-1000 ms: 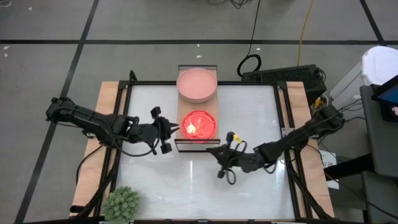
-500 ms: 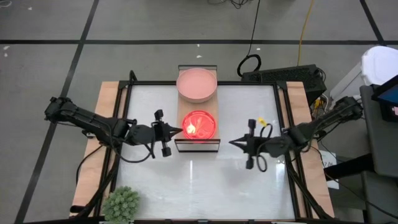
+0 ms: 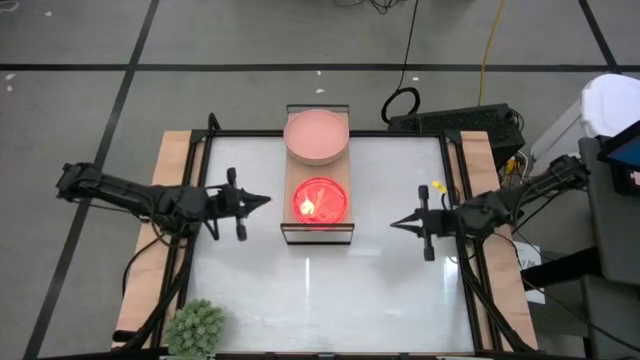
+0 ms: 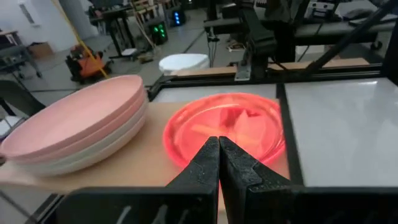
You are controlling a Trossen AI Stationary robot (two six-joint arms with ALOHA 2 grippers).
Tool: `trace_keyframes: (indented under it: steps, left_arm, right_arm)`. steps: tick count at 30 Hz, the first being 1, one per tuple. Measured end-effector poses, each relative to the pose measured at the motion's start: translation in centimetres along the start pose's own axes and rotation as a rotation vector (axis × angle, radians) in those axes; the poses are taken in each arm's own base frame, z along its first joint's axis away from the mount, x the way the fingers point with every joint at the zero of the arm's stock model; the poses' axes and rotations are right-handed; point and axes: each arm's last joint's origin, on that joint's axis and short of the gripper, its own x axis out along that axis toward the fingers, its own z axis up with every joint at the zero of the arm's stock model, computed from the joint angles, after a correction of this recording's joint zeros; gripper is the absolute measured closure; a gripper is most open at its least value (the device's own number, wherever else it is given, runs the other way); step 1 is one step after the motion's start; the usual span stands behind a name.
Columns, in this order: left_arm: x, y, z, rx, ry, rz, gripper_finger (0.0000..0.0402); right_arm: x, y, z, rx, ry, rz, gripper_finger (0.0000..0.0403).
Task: Place and stack plates onto a shelf
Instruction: Return to Home Position
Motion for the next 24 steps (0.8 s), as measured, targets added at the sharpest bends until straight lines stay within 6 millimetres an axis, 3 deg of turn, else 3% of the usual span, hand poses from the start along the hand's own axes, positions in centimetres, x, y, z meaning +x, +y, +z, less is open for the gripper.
trace_keyframes:
  steps: [6,12,18,24]
  left_arm:
    - [-1.3,0.9,-2.2,-0.009,-0.017,0.020,0.0398]
    - [-1.9,1.5,-4.4,-0.012,-0.009,0.042,0.0398]
    - [-2.2,1.8,-5.4,-0.019,-0.013,0.008,0.0398]
    - [-2.1,1.8,-6.4,-0.015,0.004,-0.039,0.0398]
  right_arm:
    - [-0.9,-0.7,-2.0,0.027,-0.050,-0.038,0.0403]
    - [-0.5,-0.5,-4.2,0.014,0.001,-0.007,0.0403]
    - [0.0,-0.3,-5.9,-0.007,-0.018,0.058,0.0403]
    - [0.3,-0.7,-7.7,-0.006,-0.024,0.004,0.0403]
